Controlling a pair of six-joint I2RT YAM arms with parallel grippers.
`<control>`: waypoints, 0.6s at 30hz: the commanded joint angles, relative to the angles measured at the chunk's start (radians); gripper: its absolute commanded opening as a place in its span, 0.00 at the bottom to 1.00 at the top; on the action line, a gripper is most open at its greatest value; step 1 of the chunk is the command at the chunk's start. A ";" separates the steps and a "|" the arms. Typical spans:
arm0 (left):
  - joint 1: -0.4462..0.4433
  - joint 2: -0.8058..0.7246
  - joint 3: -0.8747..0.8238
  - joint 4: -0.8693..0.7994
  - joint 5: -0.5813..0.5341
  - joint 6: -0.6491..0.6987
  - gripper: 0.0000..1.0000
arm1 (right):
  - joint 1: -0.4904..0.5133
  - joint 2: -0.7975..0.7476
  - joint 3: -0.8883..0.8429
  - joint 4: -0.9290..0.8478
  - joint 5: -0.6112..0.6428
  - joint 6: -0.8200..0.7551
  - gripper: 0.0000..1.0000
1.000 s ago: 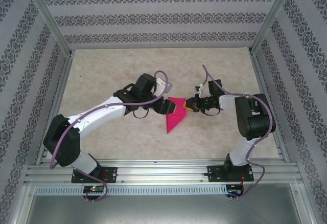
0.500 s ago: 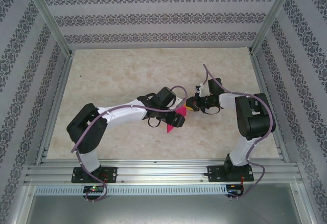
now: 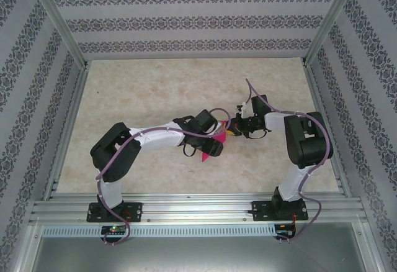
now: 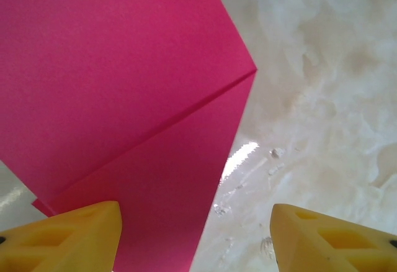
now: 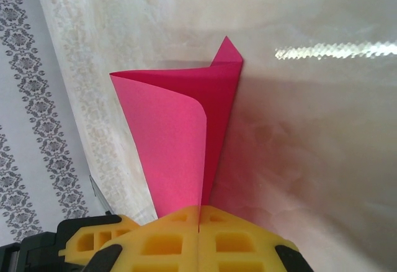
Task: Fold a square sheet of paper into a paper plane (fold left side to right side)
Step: Fold the wing for the fifth time at the center of the table.
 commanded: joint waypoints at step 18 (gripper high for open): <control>-0.057 0.094 0.075 -0.066 -0.113 0.016 0.64 | 0.017 0.039 0.041 -0.043 0.032 0.027 0.15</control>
